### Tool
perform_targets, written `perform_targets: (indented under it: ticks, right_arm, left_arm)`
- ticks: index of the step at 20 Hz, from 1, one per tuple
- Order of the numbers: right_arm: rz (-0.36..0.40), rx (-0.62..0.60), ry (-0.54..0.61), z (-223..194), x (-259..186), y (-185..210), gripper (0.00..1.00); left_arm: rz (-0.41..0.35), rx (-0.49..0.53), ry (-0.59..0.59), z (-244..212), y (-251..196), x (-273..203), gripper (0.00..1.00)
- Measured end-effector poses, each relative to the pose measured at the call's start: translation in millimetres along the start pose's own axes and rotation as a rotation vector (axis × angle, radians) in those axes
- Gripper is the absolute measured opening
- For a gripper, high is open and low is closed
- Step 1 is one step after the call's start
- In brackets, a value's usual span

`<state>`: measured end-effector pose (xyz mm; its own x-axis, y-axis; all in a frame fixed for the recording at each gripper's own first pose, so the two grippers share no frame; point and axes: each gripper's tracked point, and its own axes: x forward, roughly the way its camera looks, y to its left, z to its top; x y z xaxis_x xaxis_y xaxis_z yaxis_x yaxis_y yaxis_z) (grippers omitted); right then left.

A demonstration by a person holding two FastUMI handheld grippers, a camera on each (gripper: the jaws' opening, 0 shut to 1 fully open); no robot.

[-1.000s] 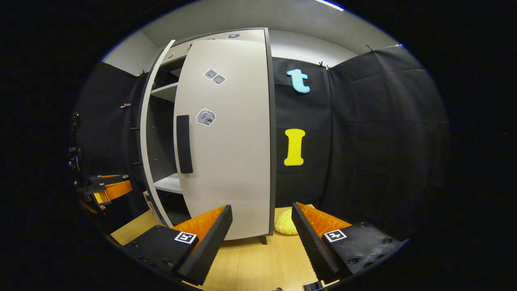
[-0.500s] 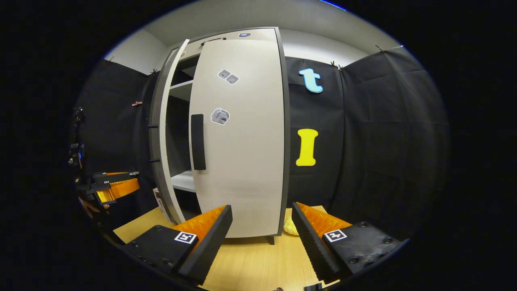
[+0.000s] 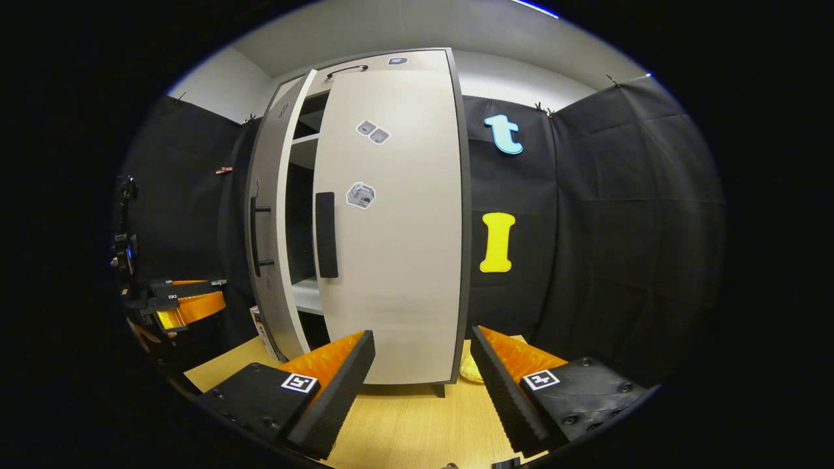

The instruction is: Grasp the bottle in the cabinet with the left hand and place it on the coaster, then close the right door with the right hand and the left door with the left hand.

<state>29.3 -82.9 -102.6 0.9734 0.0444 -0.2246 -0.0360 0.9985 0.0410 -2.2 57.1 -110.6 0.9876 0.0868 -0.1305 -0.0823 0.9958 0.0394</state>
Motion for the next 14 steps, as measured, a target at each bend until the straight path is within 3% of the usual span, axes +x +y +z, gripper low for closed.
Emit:
perform_targets:
  ticks: [14]
  right_arm:
    - [0.054,-0.018,-0.029,13,7,19,0.98]
  left_arm:
    - [0.037,-0.008,-0.027,6,13,-5,0.95]
